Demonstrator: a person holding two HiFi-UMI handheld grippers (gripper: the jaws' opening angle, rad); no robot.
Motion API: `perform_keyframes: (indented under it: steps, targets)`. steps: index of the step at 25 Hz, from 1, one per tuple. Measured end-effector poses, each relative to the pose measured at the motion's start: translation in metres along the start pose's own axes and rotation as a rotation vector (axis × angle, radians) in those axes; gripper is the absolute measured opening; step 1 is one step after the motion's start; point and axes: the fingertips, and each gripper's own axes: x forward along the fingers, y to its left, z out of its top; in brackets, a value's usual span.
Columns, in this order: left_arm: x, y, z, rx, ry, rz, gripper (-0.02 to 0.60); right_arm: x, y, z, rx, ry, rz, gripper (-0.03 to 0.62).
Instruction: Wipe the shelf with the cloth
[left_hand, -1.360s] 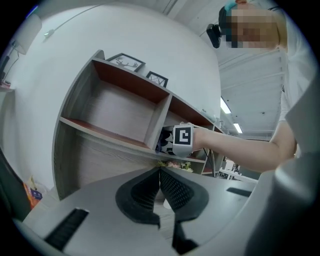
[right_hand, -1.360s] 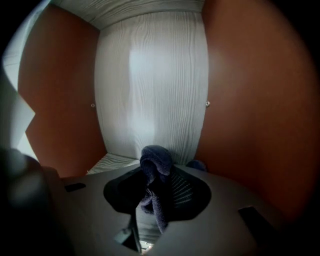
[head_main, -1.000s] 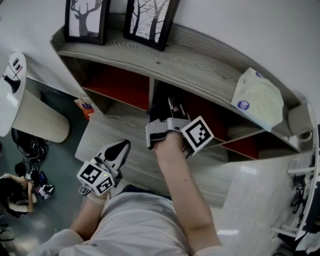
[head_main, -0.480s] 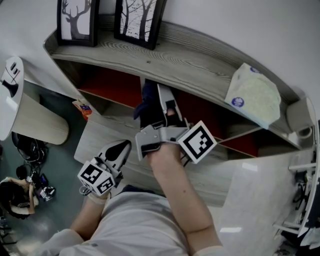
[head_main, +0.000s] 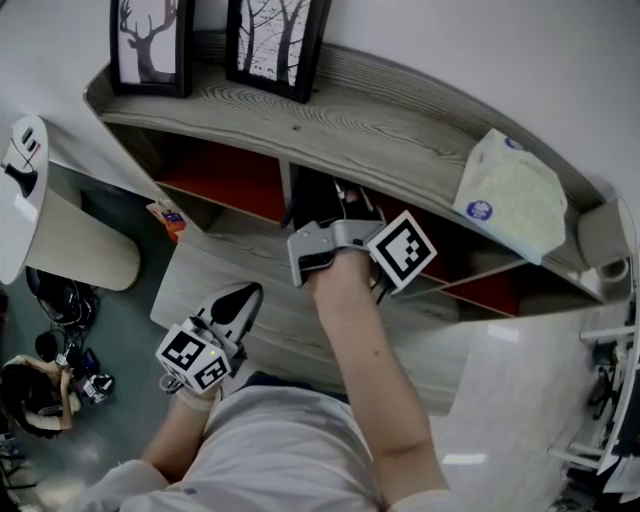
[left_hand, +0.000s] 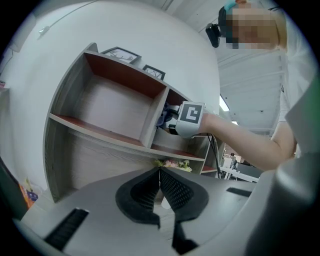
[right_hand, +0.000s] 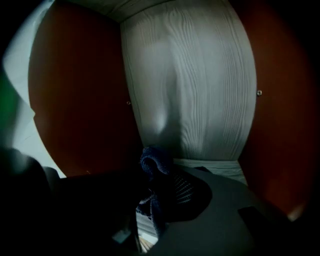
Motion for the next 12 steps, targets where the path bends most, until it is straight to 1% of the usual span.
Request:
perform_keyframes:
  steps: [3, 9, 12]
  targets:
    - [0.002, -0.001, -0.001, 0.000, 0.004, -0.004, 0.015, 0.002, -0.023, 0.005, -0.008, -0.004, -0.073, 0.109]
    - [0.001, 0.002, 0.000, -0.002, 0.003, 0.001, 0.015, -0.010, -0.077, 0.007, 0.058, -0.033, -0.265, 0.109]
    - [-0.002, 0.006, 0.000, -0.006, 0.001, 0.010, 0.015, -0.018, -0.087, 0.004, 0.057, -0.033, -0.319, 0.106]
